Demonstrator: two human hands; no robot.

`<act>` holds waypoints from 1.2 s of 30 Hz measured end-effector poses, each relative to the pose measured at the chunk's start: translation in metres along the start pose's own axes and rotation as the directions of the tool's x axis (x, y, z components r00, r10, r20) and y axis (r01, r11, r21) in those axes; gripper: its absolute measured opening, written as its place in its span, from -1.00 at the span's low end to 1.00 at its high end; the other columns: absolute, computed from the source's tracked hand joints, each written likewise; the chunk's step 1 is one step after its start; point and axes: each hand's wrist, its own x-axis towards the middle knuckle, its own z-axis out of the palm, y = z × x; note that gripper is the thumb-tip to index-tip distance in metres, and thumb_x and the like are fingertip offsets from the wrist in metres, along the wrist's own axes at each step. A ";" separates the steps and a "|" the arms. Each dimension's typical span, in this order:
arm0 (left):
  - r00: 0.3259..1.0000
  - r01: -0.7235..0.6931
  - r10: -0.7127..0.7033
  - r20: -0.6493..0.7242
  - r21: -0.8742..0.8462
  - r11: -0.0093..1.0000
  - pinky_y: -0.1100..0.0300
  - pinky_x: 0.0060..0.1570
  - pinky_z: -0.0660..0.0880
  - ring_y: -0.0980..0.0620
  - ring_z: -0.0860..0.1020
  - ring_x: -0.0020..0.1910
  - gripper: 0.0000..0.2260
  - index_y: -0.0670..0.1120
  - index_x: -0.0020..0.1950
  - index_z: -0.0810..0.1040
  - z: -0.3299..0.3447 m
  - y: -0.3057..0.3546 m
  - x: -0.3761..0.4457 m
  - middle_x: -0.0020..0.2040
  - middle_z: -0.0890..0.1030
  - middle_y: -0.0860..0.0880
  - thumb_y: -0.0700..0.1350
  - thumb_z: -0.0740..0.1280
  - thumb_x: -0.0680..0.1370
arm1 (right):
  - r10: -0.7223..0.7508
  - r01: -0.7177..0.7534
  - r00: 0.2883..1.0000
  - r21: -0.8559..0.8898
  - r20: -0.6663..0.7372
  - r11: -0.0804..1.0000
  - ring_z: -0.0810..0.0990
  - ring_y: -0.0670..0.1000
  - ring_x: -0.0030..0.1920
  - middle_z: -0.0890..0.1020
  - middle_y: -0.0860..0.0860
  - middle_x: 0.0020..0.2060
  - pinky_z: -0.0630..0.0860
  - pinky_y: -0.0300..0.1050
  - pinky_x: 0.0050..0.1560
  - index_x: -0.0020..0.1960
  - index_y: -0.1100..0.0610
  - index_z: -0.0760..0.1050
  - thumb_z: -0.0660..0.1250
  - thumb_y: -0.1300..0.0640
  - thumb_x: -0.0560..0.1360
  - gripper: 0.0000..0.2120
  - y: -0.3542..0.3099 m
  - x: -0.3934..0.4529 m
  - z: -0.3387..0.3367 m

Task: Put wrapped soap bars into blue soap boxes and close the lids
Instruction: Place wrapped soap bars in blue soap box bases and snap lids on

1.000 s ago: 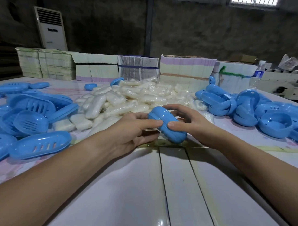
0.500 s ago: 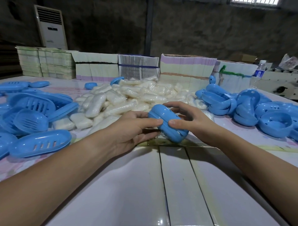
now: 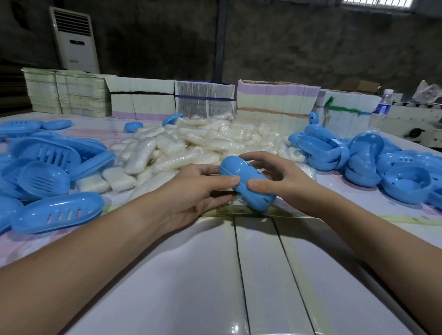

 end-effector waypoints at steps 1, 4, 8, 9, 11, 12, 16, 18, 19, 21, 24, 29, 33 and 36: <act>1.000 0.005 -0.005 0.004 -0.014 1.000 0.22 -0.20 0.64 -0.06 0.72 -0.03 -0.76 -0.25 0.12 0.57 0.000 0.000 0.000 0.10 0.69 -0.24 -0.36 0.45 0.47 | 0.000 0.000 1.000 -0.001 0.000 1.000 0.53 0.24 0.15 0.52 0.10 0.23 0.54 0.02 0.18 0.30 -0.12 0.46 0.47 -0.13 0.29 -0.41 -0.001 0.000 0.000; 1.000 0.014 -0.013 0.015 -0.031 0.999 0.24 -0.24 0.63 -0.05 0.73 -0.08 -0.76 -0.24 0.09 0.56 -0.001 0.001 -0.001 -0.05 0.74 -0.18 -0.34 0.46 0.44 | 0.006 -0.006 1.000 -0.005 0.001 1.000 0.55 0.21 0.11 0.53 0.10 0.22 0.56 -0.06 0.14 0.31 -0.10 0.44 0.42 -0.02 0.36 -0.48 -0.002 -0.001 -0.002; 1.000 0.018 -0.017 0.011 -0.028 0.999 0.23 -0.24 0.63 -0.05 0.73 -0.07 -0.76 -0.24 0.09 0.57 -0.001 0.001 0.000 -0.05 0.74 -0.17 -0.34 0.46 0.45 | 0.008 -0.009 1.000 -0.042 -0.014 0.999 0.54 0.26 0.12 0.53 0.08 0.20 0.54 0.01 0.15 0.32 -0.09 0.44 0.42 -0.03 0.37 -0.48 -0.004 -0.001 -0.002; 1.000 0.019 -0.019 0.007 -0.028 0.999 0.23 -0.23 0.63 -0.06 0.73 -0.06 -0.76 -0.24 0.10 0.57 -0.002 0.001 0.000 -0.04 0.74 -0.18 -0.34 0.46 0.45 | 0.000 -0.001 1.000 -0.053 -0.017 0.999 0.54 0.26 0.11 0.53 0.08 0.20 0.54 0.02 0.14 0.33 -0.08 0.44 0.45 -0.03 0.39 -0.48 -0.005 0.000 -0.002; 1.000 0.020 -0.020 0.001 -0.029 0.999 0.22 -0.22 0.64 -0.08 0.73 -0.04 -0.75 -0.24 0.11 0.57 -0.002 0.001 0.001 -0.02 0.73 -0.19 -0.34 0.47 0.45 | -0.011 0.010 1.000 -0.073 -0.021 0.997 0.54 0.25 0.10 0.53 0.07 0.18 0.55 -0.01 0.11 0.34 -0.06 0.44 0.49 -0.02 0.43 -0.49 -0.005 0.000 -0.001; 1.000 0.018 -0.018 0.000 -0.030 0.999 0.22 -0.21 0.64 -0.08 0.73 -0.03 -0.74 -0.24 0.11 0.57 -0.001 0.001 0.001 -0.01 0.73 -0.19 -0.34 0.47 0.44 | -0.009 0.008 1.000 -0.076 -0.022 0.997 0.54 0.25 0.10 0.53 0.07 0.18 0.55 -0.03 0.10 0.35 -0.06 0.44 0.45 0.00 0.42 -0.49 -0.005 0.000 -0.001; 1.000 0.013 -0.013 -0.004 -0.035 0.999 0.23 -0.22 0.63 -0.07 0.73 -0.05 -0.76 -0.23 0.09 0.58 -0.001 0.000 0.001 0.01 0.73 -0.20 -0.35 0.47 0.44 | 0.028 -0.025 0.999 -0.089 0.031 0.996 0.55 0.22 0.13 0.50 0.05 0.21 0.55 0.02 0.16 0.36 -0.13 0.40 0.42 -0.02 0.42 -0.47 -0.007 -0.001 -0.005; 1.000 0.012 -0.012 -0.010 -0.037 0.999 0.23 -0.22 0.63 -0.07 0.73 -0.04 -0.75 -0.23 0.10 0.58 -0.001 -0.001 0.001 0.05 0.72 -0.21 -0.35 0.46 0.45 | 0.050 -0.042 0.996 -0.103 0.074 0.994 0.56 0.20 0.15 0.48 0.03 0.22 0.54 0.07 0.21 0.33 -0.22 0.38 0.45 -0.07 0.43 -0.50 -0.008 -0.001 -0.007; 1.000 0.009 -0.010 -0.012 -0.038 0.999 0.23 -0.21 0.64 -0.07 0.72 -0.02 -0.75 -0.23 0.11 0.58 -0.001 -0.001 0.001 0.08 0.71 -0.22 -0.35 0.46 0.45 | 0.060 -0.051 0.995 -0.106 0.085 0.993 0.55 0.19 0.16 0.48 0.03 0.22 0.53 0.06 0.22 0.30 -0.28 0.38 0.45 -0.09 0.43 -0.51 -0.008 -0.001 -0.007; 1.000 0.001 -0.001 -0.009 -0.055 0.999 0.22 -0.17 0.65 -0.06 0.72 -0.01 -0.74 -0.23 0.14 0.57 0.000 -0.002 0.001 0.11 0.69 -0.23 -0.35 0.45 0.46 | 0.071 -0.063 0.994 -0.101 0.079 0.993 0.54 0.22 0.18 0.48 0.02 0.21 0.53 0.05 0.24 0.26 -0.32 0.38 0.45 -0.11 0.42 -0.53 -0.008 -0.001 -0.006; 1.000 -0.015 0.016 0.021 -0.079 0.997 0.15 -0.03 0.66 -0.09 0.70 0.06 -0.69 -0.25 0.20 0.55 0.001 -0.005 0.002 0.10 0.70 -0.23 -0.38 0.43 0.47 | 0.066 -0.062 0.997 -0.092 0.047 0.994 0.54 0.26 0.18 0.50 0.04 0.18 0.53 0.13 0.22 0.32 -0.25 0.39 0.47 -0.14 0.41 -0.48 -0.007 0.000 -0.005; 0.996 -0.048 0.052 0.079 -0.049 0.998 0.14 0.06 0.64 -0.08 0.70 0.06 -0.55 -0.26 0.19 0.57 -0.001 -0.006 0.001 0.06 0.72 -0.20 -0.33 0.48 0.31 | 0.043 -0.042 0.999 -0.064 0.010 0.997 0.55 0.25 0.13 0.54 0.06 0.14 0.53 0.07 0.22 0.35 -0.16 0.42 0.47 -0.11 0.35 -0.42 -0.007 0.000 0.000; 0.993 -0.040 0.046 0.107 -0.058 0.998 0.19 -0.01 0.65 -0.09 0.70 0.06 -0.50 -0.29 0.24 0.54 -0.003 -0.006 0.000 0.07 0.71 -0.22 -0.34 0.48 0.30 | 0.045 -0.044 0.999 -0.082 0.009 0.996 0.55 0.23 0.12 0.53 0.04 0.13 0.54 0.05 0.20 0.34 -0.17 0.43 0.50 -0.13 0.36 -0.43 -0.010 0.000 0.002; 0.992 -0.015 0.022 0.128 -0.053 0.998 0.21 -0.02 0.65 -0.06 0.71 0.03 -0.53 -0.29 0.23 0.56 -0.003 -0.005 -0.002 0.07 0.71 -0.22 -0.36 0.45 0.32 | 0.052 -0.051 0.999 -0.090 0.003 0.995 0.58 0.14 0.04 0.53 0.01 0.11 0.56 -0.08 0.10 0.32 -0.19 0.43 0.48 -0.13 0.33 -0.43 -0.011 -0.001 0.003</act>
